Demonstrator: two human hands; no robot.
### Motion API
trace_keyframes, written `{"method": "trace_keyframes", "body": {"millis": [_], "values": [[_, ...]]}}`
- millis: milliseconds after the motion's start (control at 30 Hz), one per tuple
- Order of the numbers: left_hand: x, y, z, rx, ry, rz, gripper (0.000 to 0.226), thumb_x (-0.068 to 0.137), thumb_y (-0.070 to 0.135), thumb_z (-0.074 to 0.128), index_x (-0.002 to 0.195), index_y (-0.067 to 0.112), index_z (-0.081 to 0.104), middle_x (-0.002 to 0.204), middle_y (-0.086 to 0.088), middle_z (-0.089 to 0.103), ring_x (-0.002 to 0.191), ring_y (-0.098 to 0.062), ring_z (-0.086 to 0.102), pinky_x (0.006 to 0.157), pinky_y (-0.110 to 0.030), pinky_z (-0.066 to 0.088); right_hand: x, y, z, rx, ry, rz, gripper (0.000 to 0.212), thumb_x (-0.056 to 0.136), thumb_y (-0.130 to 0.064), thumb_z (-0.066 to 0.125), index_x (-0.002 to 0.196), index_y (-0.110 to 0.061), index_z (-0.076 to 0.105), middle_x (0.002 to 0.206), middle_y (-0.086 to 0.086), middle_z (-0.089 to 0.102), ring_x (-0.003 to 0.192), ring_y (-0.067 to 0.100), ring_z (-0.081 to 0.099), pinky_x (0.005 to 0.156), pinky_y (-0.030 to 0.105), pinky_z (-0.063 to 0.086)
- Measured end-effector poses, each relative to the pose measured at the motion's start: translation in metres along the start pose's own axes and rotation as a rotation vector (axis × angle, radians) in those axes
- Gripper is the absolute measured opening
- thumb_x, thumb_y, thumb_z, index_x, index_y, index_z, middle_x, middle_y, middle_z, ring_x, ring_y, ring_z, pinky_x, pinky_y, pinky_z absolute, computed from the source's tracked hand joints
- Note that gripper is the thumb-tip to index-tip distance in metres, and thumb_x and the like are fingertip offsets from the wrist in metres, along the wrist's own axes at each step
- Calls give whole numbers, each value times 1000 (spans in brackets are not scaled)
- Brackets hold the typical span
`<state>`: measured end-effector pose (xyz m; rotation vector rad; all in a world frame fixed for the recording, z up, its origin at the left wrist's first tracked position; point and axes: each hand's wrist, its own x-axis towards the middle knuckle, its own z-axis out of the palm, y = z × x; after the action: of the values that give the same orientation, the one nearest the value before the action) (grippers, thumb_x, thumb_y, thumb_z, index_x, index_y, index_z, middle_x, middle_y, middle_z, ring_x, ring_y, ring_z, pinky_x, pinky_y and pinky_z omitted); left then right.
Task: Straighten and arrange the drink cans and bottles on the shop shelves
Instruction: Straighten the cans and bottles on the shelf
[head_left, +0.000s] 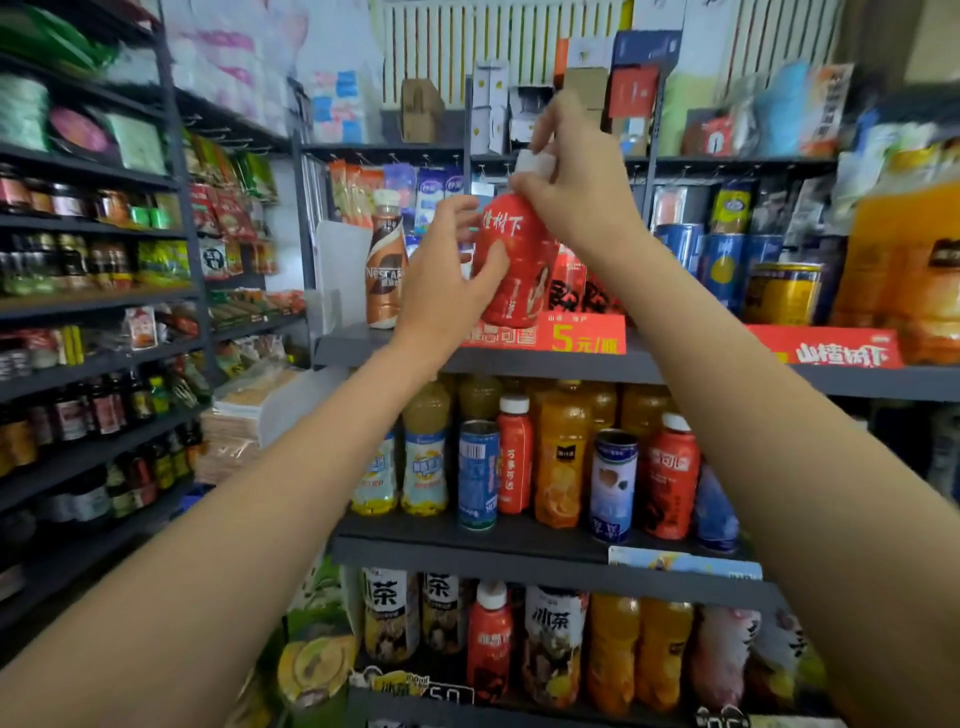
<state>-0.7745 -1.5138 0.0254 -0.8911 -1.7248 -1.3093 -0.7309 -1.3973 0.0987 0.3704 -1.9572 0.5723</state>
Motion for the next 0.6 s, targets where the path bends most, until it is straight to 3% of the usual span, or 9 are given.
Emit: {"method": "trace_keyframes", "body": {"millis": [100, 200, 300, 433, 533, 600], "values": [[31, -1, 1, 87, -113, -88, 35, 89, 12, 51, 124, 8, 49, 121, -7, 57, 101, -10, 52, 87, -22, 42, 25, 15, 9, -127, 25, -32, 20, 85, -8, 58, 101, -5, 46, 94, 10, 55, 87, 21, 49, 65, 23, 29], [52, -15, 2, 265, -274, -254, 36, 89, 1, 44, 123, 10, 54, 126, -9, 57, 112, -17, 53, 87, -20, 38, 45, 33, 26, -210, -25, 8, 22, 87, -5, 54, 107, 0, 47, 103, 18, 57, 93, 31, 53, 67, 30, 33], [62, -29, 2, 357, -314, -386, 34, 92, 3, 42, 120, 12, 58, 129, -7, 56, 117, -20, 52, 81, -19, 37, 51, 50, 48, -273, -172, 38, 22, 85, -1, 50, 106, 0, 47, 104, 21, 57, 96, 34, 53, 72, 36, 38], [67, -46, 8, 349, -244, -379, 28, 93, 8, 44, 112, 13, 64, 127, -5, 58, 115, -20, 52, 82, -21, 38, 41, 74, 70, -209, -240, 107, 16, 89, -4, 52, 104, -2, 46, 99, 21, 59, 89, 34, 56, 71, 39, 45], [71, -55, 20, 313, -346, -453, 26, 89, 10, 54, 115, 11, 59, 120, -10, 59, 109, -24, 55, 84, -28, 43, 44, 84, 77, -144, -241, 113, 17, 89, -7, 55, 94, -10, 40, 92, 14, 56, 83, 25, 51, 76, 39, 46], [74, -60, 29, 326, -402, -498, 38, 88, 13, 59, 124, 9, 50, 117, -8, 59, 104, -24, 56, 80, -29, 42, 47, 90, 80, -93, -281, 117, 24, 87, -11, 61, 95, -10, 39, 90, 11, 53, 81, 22, 50, 73, 37, 46]]}}
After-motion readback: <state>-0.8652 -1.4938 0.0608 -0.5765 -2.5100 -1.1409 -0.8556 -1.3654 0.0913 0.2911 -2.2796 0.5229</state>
